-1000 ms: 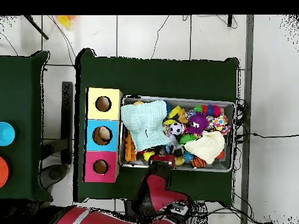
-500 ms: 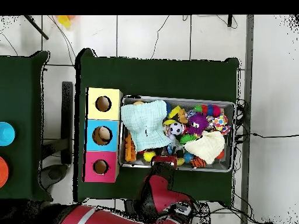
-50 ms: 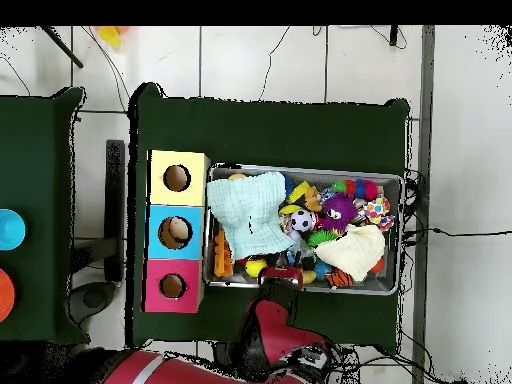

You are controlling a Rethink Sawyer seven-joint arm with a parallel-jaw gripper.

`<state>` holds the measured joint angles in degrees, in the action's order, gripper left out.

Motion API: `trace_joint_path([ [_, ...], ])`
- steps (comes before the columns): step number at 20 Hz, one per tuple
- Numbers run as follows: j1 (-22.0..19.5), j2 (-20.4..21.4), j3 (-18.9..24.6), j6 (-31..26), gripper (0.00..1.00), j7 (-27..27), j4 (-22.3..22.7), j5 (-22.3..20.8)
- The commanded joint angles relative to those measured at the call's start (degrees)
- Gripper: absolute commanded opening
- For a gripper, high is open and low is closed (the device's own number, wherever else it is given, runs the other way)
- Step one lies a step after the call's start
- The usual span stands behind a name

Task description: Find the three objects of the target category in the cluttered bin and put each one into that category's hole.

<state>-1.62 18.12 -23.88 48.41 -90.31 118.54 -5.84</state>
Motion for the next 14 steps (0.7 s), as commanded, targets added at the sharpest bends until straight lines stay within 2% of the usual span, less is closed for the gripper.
trace_joint_path([
  [1, -0.7, -6.5, 5.4, -0.6, 1.00, -9.1, -6.9, 1.3],
  [8, -0.8, -13.7, 5.3, 3.3, 1.00, -9.1, -10.1, 4.8],
  [14, -1.2, -15.5, 4.4, 5.9, 1.00, -8.5, -10.1, 5.9],
])
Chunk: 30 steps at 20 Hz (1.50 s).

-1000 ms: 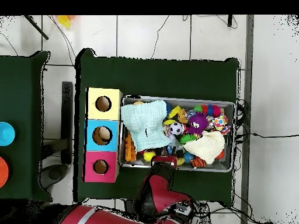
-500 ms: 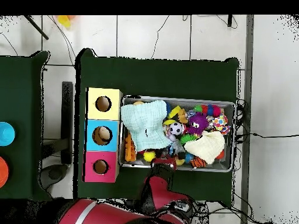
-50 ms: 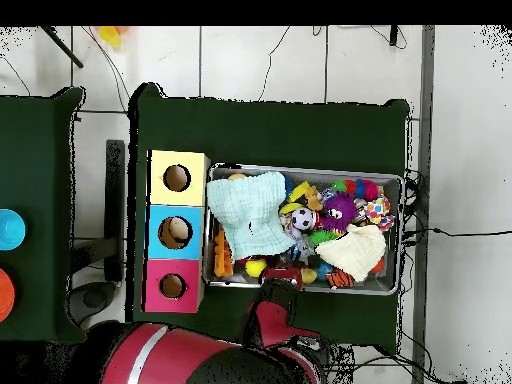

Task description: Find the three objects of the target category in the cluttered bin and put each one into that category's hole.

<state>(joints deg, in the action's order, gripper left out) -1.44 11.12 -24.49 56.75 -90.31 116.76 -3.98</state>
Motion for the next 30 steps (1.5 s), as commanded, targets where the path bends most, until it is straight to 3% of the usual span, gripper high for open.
trace_joint_path([
  [1, -1.3, -8.7, 4.7, -1.3, 0.00, -8.4, -8.2, 4.0],
  [14, -0.9, -6.4, 5.1, -2.9, 0.00, -9.2, -6.4, 3.3],
  [30, 2.5, 9.0, 3.9, -13.4, 0.00, -9.7, 3.0, 0.0],
])
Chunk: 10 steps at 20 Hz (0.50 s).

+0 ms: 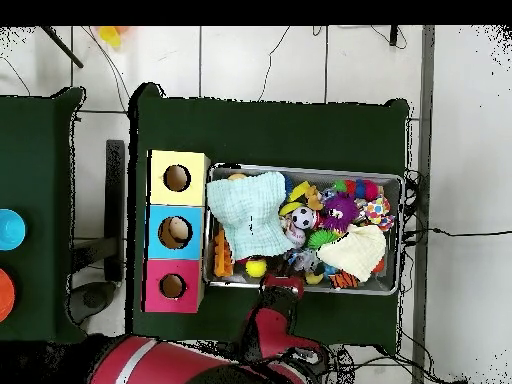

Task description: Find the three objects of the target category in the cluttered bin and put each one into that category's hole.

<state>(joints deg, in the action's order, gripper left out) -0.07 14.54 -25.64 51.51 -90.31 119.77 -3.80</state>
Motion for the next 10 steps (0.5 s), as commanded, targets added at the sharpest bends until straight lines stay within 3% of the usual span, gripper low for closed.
trace_joint_path([
  [1, 1.5, 6.5, 4.9, -9.0, 0.00, -9.6, 0.4, -0.1],
  [10, 5.4, 15.3, 2.8, -16.9, 0.00, -9.1, 3.4, 0.4],
])
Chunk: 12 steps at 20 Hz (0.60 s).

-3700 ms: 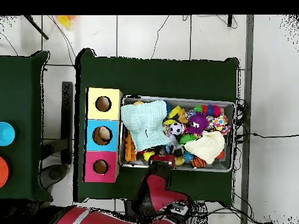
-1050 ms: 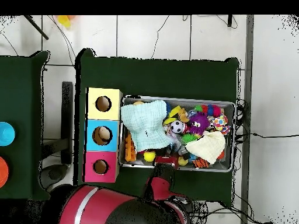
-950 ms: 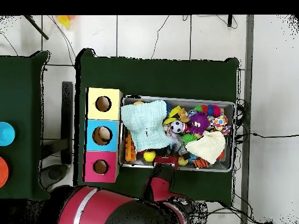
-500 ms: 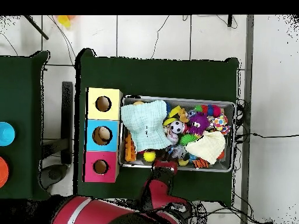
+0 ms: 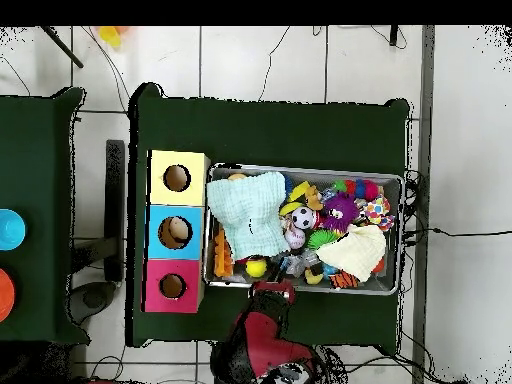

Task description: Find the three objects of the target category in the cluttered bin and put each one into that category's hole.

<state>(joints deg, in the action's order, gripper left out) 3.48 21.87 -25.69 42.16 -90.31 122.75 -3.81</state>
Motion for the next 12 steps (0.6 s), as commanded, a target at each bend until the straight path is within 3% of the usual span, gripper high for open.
trace_joint_path([
  [1, 2.2, 8.9, 2.8, -8.2, 0.00, -9.1, 0.8, 0.5],
  [12, 8.1, 16.6, 0.6, -16.2, 0.00, -8.8, 2.4, 3.6],
])
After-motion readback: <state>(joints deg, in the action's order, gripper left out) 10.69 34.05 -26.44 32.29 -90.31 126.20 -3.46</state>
